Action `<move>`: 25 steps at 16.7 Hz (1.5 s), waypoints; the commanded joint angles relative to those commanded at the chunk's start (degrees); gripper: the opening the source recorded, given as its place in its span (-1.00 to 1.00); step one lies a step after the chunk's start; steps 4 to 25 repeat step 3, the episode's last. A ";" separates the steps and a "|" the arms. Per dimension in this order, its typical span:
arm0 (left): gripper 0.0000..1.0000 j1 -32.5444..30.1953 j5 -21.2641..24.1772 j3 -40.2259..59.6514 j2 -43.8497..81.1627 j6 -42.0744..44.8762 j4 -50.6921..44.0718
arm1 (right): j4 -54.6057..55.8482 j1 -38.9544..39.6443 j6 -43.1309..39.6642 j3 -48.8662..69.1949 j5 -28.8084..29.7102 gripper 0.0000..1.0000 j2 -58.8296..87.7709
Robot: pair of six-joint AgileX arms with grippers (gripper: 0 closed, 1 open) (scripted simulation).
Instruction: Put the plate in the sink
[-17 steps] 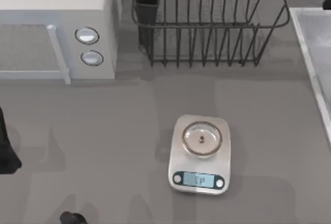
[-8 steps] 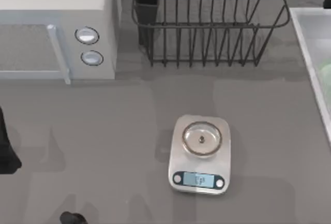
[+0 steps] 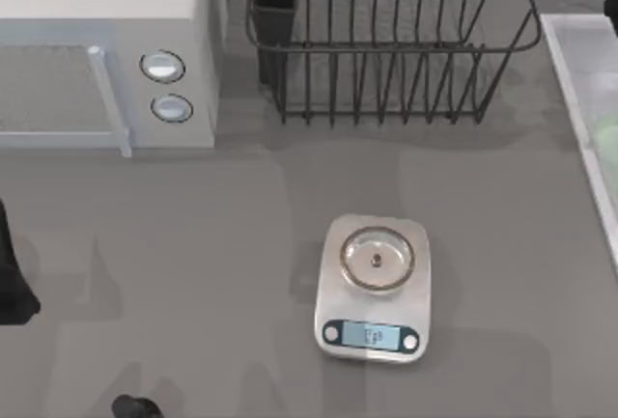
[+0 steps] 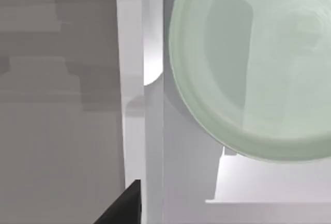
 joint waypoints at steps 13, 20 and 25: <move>1.00 0.00 0.00 0.00 0.00 0.00 0.00 | 0.00 0.00 0.00 0.00 0.00 1.00 0.00; 1.00 0.00 0.00 0.00 0.00 0.00 0.00 | 0.00 0.00 0.00 0.00 0.00 1.00 0.00; 1.00 0.00 0.00 0.00 0.00 0.00 0.00 | 0.00 0.00 0.00 0.00 0.00 1.00 0.00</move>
